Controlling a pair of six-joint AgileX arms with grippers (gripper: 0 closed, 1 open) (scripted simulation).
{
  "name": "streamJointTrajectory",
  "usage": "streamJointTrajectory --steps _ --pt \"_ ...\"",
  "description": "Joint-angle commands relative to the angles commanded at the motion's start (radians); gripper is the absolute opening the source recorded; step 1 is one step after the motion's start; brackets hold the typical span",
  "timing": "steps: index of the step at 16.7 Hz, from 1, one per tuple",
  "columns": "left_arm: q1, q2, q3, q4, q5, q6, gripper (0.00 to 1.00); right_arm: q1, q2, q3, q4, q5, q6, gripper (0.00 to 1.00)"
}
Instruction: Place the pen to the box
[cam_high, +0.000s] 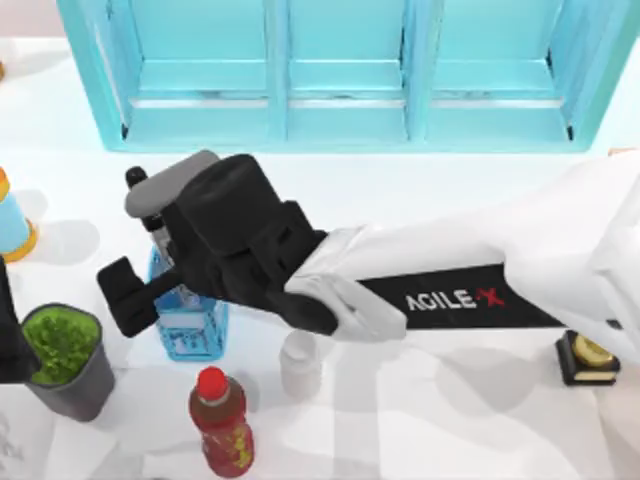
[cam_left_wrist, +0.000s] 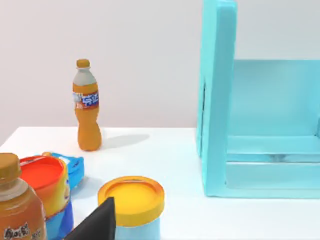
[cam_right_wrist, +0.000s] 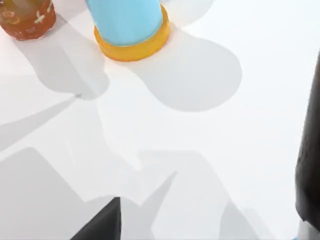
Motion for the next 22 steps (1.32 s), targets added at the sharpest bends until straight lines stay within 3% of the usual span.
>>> streamJointTrajectory --steps 6,16,22 --pt "0.000 0.000 0.000 0.000 0.000 0.000 1.00 -0.013 -0.012 -0.002 -0.013 -0.014 0.002 0.00" --pt "0.000 0.000 0.000 0.000 0.000 0.000 1.00 -0.248 -0.416 -0.153 -0.306 -0.243 -0.076 0.00" --pt "0.000 0.000 0.000 0.000 0.000 0.000 1.00 -0.255 -0.609 -0.190 -0.423 -0.228 -0.136 0.00"
